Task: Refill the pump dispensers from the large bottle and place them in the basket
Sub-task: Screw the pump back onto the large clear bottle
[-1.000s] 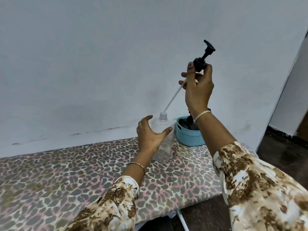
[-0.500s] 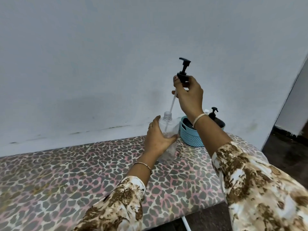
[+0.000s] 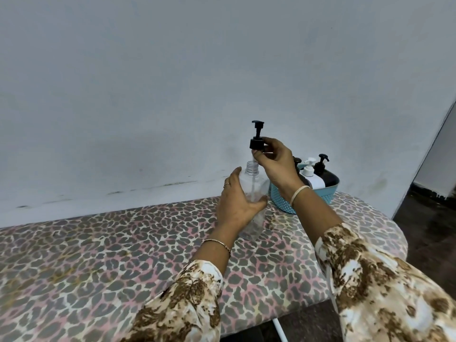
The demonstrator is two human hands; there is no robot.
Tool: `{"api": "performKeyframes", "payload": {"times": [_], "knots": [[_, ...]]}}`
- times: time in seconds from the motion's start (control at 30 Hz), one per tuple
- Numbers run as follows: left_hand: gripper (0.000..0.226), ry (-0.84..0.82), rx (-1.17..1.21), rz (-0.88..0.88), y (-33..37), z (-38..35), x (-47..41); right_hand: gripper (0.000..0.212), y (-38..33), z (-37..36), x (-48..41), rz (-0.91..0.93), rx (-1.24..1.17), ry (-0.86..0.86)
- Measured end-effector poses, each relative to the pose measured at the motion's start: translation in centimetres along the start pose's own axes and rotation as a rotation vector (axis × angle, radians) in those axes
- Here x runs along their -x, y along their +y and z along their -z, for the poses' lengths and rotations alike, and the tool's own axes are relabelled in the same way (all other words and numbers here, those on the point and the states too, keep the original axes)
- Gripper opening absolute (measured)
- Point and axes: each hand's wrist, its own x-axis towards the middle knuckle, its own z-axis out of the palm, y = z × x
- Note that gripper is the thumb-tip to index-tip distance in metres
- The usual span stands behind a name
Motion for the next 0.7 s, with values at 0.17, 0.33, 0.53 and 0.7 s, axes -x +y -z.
{"api": "performKeyframes", "payload": {"times": [0.17, 0.33, 0.53, 0.7], "knots": [[0.097, 0.007, -0.001, -0.002, 0.01, 0.02, 0.04, 0.026, 0.49, 0.35, 0.14, -0.065, -0.092, -0.016], [0.096, 0.000, -0.011, 0.002, 0.08, 0.01, -0.03, 0.025, 0.62, 0.39, 0.26, -0.052, -0.003, -0.104], [0.097, -0.006, -0.008, 0.010, 0.05, 0.03, -0.01, 0.023, 0.80, 0.38, 0.47, -0.093, 0.044, -0.121], [0.097, -0.010, -0.005, 0.016, 0.15, 0.08, -0.03, 0.034, 0.80, 0.28, 0.82, -0.141, -0.041, -0.171]]}}
